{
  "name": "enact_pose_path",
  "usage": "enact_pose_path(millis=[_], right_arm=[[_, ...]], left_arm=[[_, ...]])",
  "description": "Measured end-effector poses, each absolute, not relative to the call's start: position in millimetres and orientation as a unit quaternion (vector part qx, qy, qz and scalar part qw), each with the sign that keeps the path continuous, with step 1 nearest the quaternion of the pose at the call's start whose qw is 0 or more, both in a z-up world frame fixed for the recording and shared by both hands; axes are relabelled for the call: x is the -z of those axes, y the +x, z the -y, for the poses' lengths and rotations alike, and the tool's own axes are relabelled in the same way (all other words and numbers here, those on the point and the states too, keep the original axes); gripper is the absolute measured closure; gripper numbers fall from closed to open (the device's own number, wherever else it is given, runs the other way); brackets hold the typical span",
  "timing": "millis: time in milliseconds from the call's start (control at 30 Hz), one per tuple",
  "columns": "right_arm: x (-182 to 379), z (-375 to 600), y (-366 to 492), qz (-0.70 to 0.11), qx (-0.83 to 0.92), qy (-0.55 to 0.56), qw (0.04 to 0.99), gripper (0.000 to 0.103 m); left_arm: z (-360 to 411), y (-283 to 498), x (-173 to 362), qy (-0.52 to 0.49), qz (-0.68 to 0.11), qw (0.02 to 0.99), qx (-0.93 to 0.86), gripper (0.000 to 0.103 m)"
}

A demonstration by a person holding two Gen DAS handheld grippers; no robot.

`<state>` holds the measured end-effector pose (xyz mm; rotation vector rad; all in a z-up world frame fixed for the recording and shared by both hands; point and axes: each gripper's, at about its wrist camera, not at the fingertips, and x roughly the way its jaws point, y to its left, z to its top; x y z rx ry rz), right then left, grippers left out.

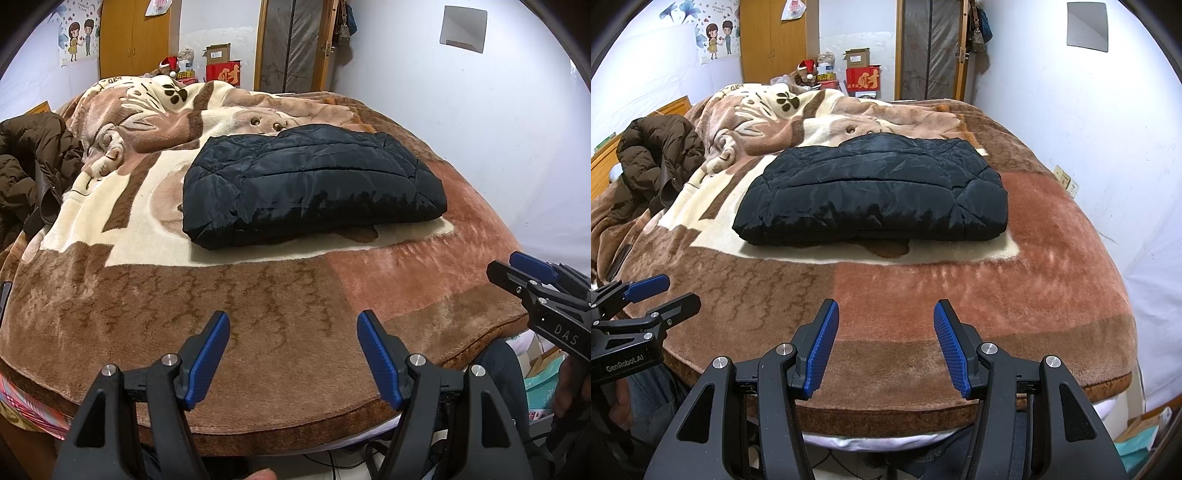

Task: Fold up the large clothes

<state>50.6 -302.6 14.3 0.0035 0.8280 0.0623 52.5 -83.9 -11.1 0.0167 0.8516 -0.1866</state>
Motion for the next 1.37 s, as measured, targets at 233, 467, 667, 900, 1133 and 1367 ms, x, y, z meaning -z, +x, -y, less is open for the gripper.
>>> enact_pose_path(millis=[233, 467, 667, 900, 1133, 1367], right_arm=[[-14.3, 302.3, 50.0, -0.402, -0.030, 0.001, 0.915, 0.049], [-14.3, 301.8, 50.9, -0.402, -0.030, 0.001, 0.915, 0.049], [-14.1, 301.9, 51.2, -0.402, -0.030, 0.000, 0.915, 0.049], [-14.0, 301.0, 51.1, -0.402, -0.030, 0.001, 0.915, 0.049], [-13.8, 302.2, 49.9, -0.404, -0.031, -0.001, 0.914, 0.049], [-13.6, 301.4, 51.0, -0.404, -0.030, -0.001, 0.914, 0.049]], left_arm=[[83.1, 50.8, 10.6, 0.006, -0.408, 0.908, 0.094, 0.030], [85.2, 49.4, 8.6, 0.007, -0.405, 0.909, 0.101, 0.029], [87.8, 48.3, 6.9, 0.017, -0.401, 0.911, 0.098, 0.029], [88.0, 49.1, 7.0, 0.011, -0.403, 0.909, 0.103, 0.029], [87.6, 49.9, 10.7, 0.013, -0.405, 0.908, 0.104, 0.029], [87.4, 48.4, 10.9, 0.013, -0.396, 0.912, 0.101, 0.029]])
